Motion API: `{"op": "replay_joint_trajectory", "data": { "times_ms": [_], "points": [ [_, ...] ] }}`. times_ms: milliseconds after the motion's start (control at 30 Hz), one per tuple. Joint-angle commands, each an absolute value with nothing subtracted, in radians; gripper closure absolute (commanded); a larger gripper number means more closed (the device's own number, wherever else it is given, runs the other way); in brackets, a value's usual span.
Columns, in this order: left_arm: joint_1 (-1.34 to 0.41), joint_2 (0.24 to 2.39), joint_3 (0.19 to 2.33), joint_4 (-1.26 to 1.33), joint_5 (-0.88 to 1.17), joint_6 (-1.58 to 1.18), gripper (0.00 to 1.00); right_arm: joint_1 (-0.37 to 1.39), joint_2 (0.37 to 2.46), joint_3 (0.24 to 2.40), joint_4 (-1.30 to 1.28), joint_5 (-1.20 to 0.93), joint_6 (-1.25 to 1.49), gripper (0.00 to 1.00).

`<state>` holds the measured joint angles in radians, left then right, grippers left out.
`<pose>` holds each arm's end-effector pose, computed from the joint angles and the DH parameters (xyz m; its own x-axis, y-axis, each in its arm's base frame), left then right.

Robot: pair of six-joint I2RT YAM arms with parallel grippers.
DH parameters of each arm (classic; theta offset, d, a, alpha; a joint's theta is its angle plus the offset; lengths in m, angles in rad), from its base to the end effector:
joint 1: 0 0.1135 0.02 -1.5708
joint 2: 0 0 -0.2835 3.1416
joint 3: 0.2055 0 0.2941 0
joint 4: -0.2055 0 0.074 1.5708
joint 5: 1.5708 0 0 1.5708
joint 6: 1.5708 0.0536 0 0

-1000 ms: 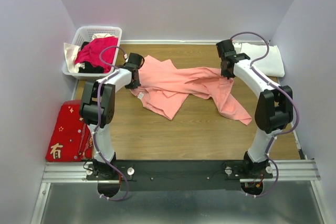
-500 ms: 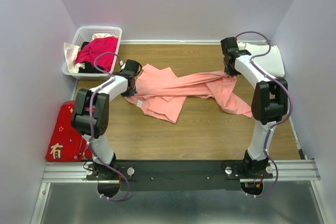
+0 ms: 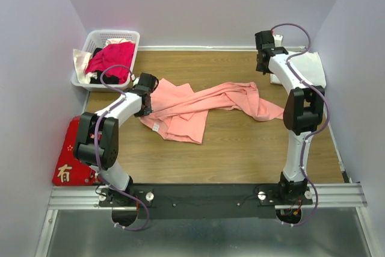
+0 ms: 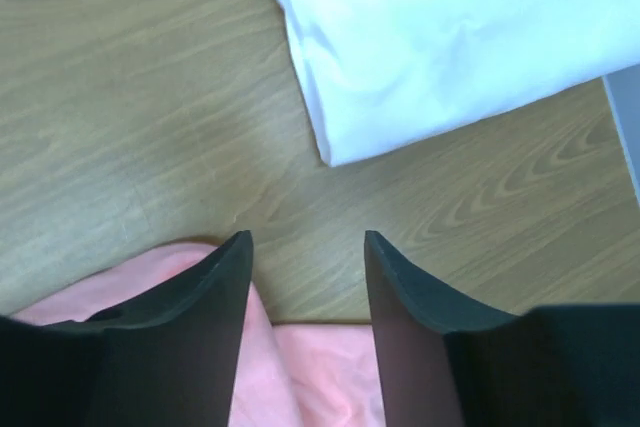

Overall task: Fold and stack the t-shirts
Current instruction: Flatten the tshirt out

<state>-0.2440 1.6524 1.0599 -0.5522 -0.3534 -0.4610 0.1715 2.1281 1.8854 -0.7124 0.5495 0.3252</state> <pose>0.3604 -0.0706 0.1719 -0.8305 -0.2233 -0.5104 -0.3144 0.9442 0.0984 0.5299 0.0634 0.2454 -0.7138 0.1529 -0.6835 0.4007 0.8895 -0.2195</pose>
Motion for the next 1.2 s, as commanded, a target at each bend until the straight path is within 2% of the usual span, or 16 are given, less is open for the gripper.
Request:
{"op": "replay_joint_trajectory", "data": {
  "times_ms": [0, 67, 133, 500, 867, 1167],
  "points": [
    [-0.241, 1.623, 1.071, -0.604, -0.425, -0.477, 0.79, 0.155, 2.106, 1.959, -0.712, 0.600, 0.308, 0.41],
    [-0.241, 1.612, 1.086, -0.618, -0.428, -0.483, 0.69, 0.156, 2.060, 1.939, -0.712, 0.528, 0.316, 0.41],
    [-0.241, 1.606, 1.095, -0.627, -0.426, -0.488, 0.65, 0.169, 2.014, 1.910, -0.712, 0.464, 0.325, 0.41],
    [-0.242, 1.575, 1.196, -0.574, -0.319, -0.451, 0.64, 0.327, 1.960, 1.721, -0.700, 0.206, 0.370, 0.42],
    [-0.242, 1.874, 1.426, -0.424, -0.161, -0.402, 0.64, 0.448, 1.954, 1.555, -0.614, 0.025, 0.431, 0.43],
    [-0.242, 2.052, 1.434, -0.422, -0.133, -0.380, 0.64, 0.449, 2.006, 1.552, -0.607, 0.017, 0.419, 0.43]
  ]
}}
